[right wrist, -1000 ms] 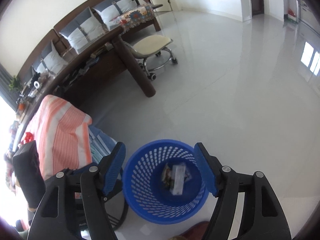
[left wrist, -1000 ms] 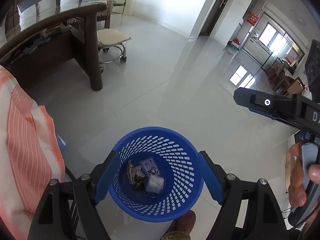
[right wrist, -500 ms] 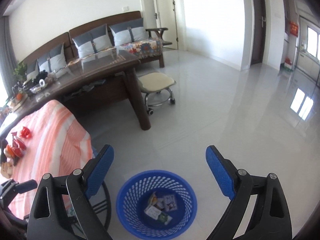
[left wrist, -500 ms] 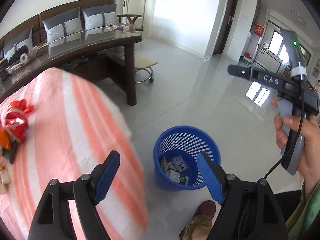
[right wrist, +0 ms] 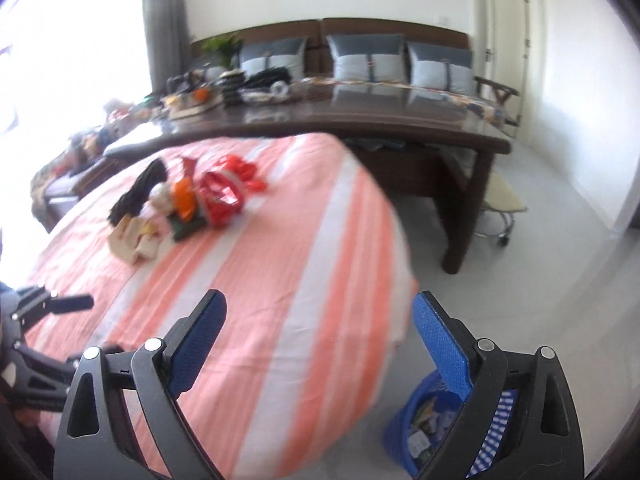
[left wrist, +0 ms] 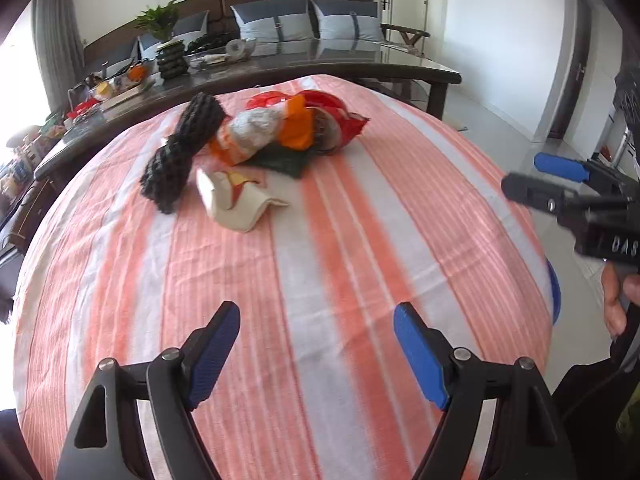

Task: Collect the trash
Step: 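Return to the table and grasp the white paper cup with the left tool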

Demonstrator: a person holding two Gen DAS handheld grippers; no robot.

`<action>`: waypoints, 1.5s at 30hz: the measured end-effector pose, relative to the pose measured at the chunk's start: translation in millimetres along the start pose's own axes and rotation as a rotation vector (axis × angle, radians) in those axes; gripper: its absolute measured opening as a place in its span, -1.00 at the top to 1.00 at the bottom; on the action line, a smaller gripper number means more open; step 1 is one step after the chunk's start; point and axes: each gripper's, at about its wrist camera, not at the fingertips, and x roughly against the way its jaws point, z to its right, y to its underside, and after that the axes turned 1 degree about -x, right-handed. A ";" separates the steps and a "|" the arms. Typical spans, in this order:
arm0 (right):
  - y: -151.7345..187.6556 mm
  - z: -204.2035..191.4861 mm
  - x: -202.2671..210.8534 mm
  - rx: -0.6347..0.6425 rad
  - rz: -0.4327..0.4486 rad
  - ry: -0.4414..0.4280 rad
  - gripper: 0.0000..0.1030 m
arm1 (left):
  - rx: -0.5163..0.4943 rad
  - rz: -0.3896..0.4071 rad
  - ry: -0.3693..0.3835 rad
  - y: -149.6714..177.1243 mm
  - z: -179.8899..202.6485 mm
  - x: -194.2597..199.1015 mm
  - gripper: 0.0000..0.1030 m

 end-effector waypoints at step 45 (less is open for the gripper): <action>-80.0 -57.9 -124.7 0.238 -0.098 -0.265 -0.83 | 0.099 -0.059 0.150 -36.4 -96.0 -26.4 0.82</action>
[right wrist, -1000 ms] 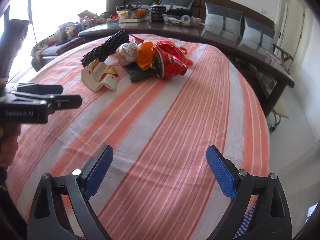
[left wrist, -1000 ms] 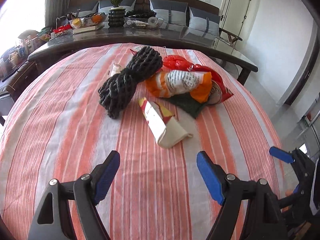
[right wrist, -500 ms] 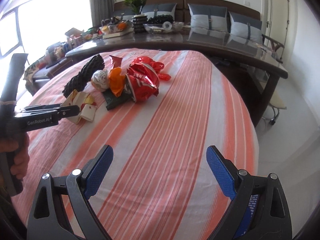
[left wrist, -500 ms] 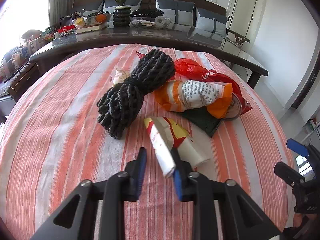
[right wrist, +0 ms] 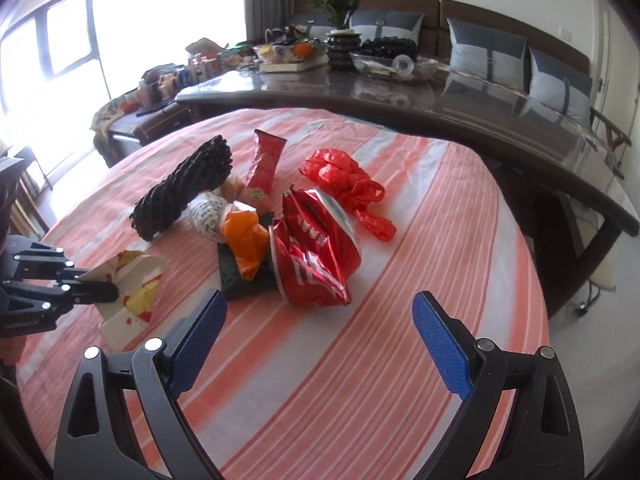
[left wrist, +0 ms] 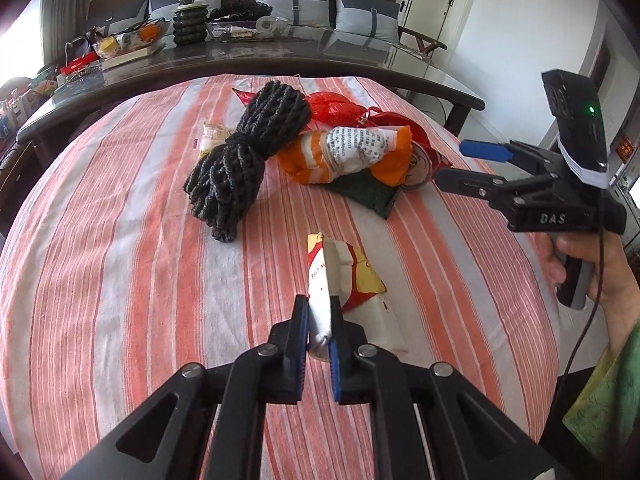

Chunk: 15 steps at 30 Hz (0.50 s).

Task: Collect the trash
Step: 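Grasp the red crushed can with the right tool while the left tool holds the paper cup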

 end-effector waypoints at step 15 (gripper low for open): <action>-16.1 0.9 -21.7 0.044 -0.040 -0.081 0.13 | -0.029 -0.010 -0.056 8.1 8.7 1.1 0.82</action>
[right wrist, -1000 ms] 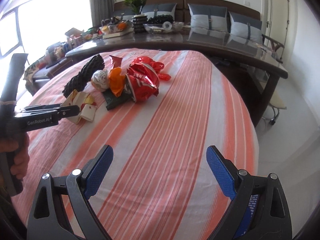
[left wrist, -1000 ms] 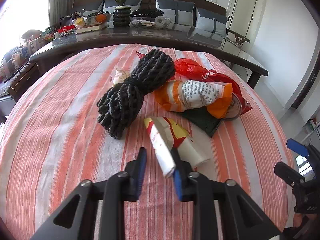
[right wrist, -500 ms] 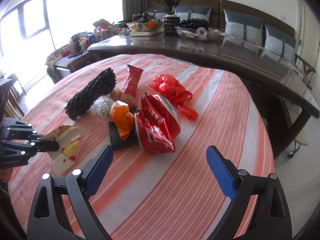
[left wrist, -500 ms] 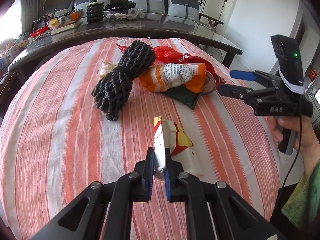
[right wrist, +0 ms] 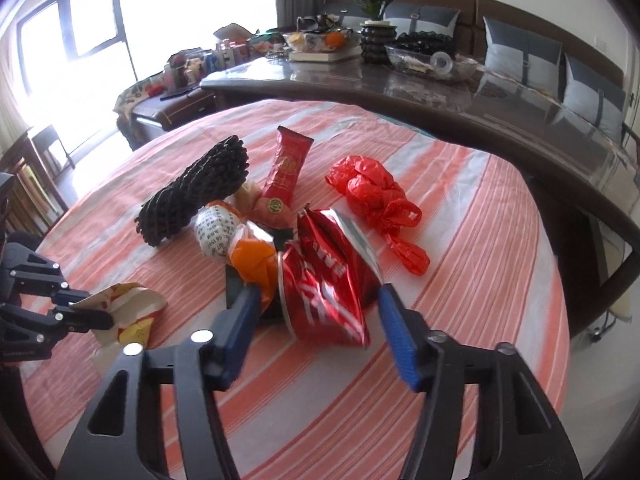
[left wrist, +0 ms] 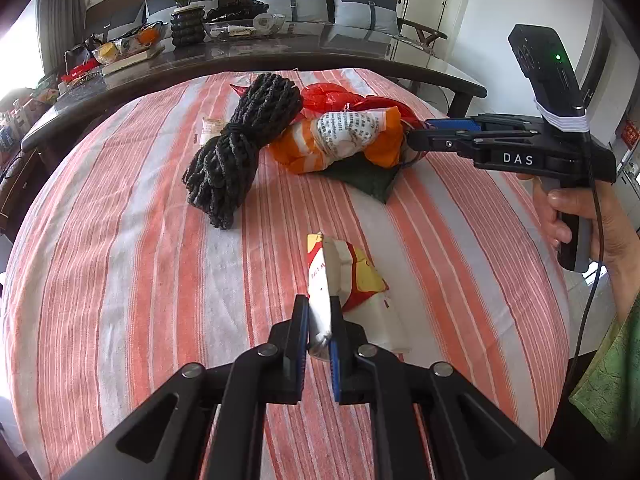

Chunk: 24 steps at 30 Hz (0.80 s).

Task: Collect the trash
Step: 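Grasp the red crushed can with the right tool while the left tool holds the paper cup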

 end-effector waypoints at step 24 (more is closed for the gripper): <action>67.0 -33.6 77.8 -0.089 -0.074 0.059 0.11 | 0.004 -0.036 0.025 31.0 9.9 10.6 0.18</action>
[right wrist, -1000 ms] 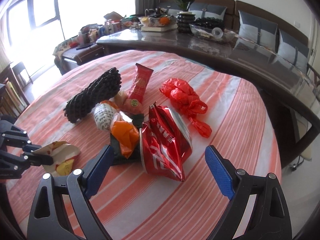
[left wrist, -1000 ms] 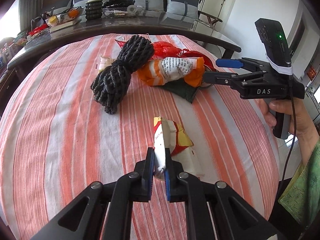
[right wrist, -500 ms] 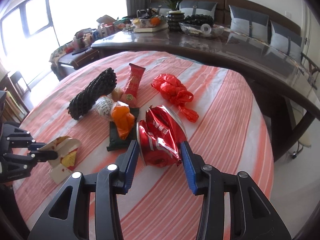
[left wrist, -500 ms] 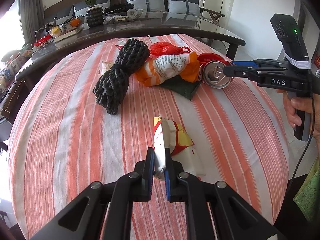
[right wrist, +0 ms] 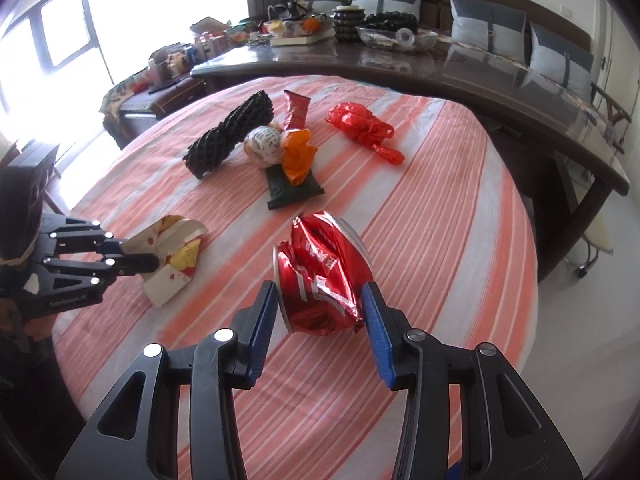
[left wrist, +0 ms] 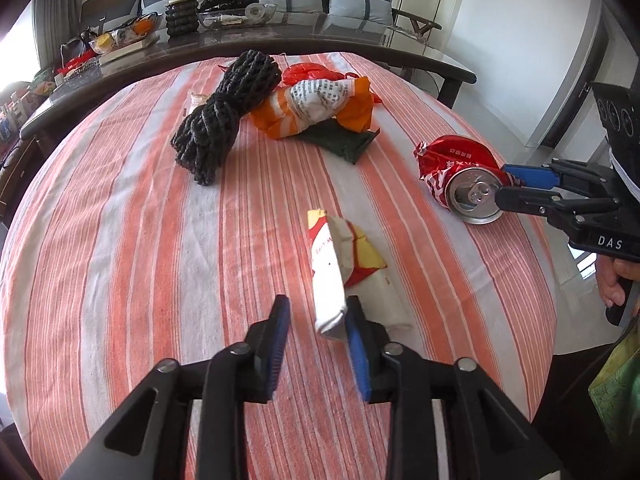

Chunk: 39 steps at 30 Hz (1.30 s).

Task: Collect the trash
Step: 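Grasp the red crushed can with the right tool while the left tool holds the paper cup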

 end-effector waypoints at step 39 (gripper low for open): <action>17.2 1.3 0.7 -0.043 -0.043 0.022 -0.15 | -0.039 0.051 -0.003 -17.5 29.3 -3.2 0.83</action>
